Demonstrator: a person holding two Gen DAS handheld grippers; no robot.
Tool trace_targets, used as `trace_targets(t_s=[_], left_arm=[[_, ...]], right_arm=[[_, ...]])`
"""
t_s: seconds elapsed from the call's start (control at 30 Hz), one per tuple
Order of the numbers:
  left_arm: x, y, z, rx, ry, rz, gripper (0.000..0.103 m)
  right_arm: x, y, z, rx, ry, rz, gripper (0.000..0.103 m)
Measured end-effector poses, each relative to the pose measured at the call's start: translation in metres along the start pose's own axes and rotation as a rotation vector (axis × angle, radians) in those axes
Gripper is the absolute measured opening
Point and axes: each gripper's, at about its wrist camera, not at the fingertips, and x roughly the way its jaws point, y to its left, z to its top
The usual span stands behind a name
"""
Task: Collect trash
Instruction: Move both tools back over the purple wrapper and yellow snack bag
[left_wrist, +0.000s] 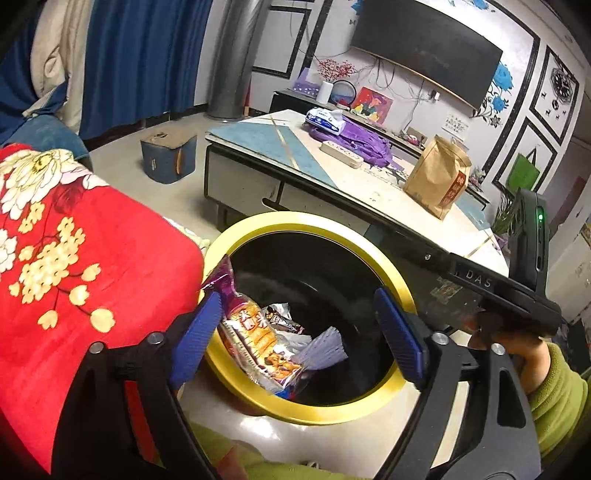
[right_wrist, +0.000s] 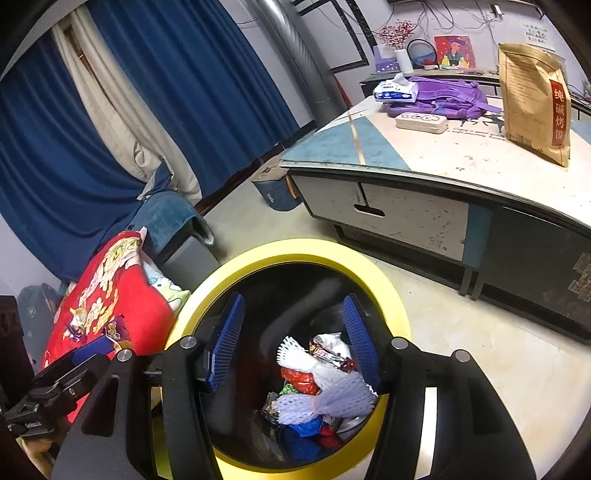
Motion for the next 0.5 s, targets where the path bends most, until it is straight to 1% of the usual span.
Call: trace_targets(t_s=[0.03,0.07,0.13,0.2,0.3,0.47,0.5], left_arm=[[-0.003,0.001,0.000,-0.008,-0.006,0.000,0.084],[-0.006,0.004,0.000,-0.019,-0.017,-0.004,0.086],[-0.012,0.008,0.002,-0.037,-0.035,-0.009,0.087],[-0.019,0.014,0.004,-0.066,-0.065,-0.028,0.092],[-0.029,0.022,0.008,-0.102,-0.102,-0.041,0.092],[-0.049,0.037,0.008,-0.156,-0.162,-0.004,0.092],[-0.055,0.042,0.008,-0.169,-0.180,0.012,0.092]], right_arm=[[0.000,0.003,0.001,-0.006,0.001,0.008,0.054],[0.000,0.005,0.002,-0.013,0.001,0.013,0.054],[0.000,0.014,0.004,-0.033,0.000,0.027,0.054],[-0.002,0.025,0.008,-0.057,-0.008,0.040,0.054],[-0.006,0.039,0.016,-0.085,-0.025,0.057,0.054],[-0.008,0.074,0.025,-0.163,-0.038,0.095,0.056],[-0.007,0.084,0.027,-0.180,-0.038,0.106,0.056]])
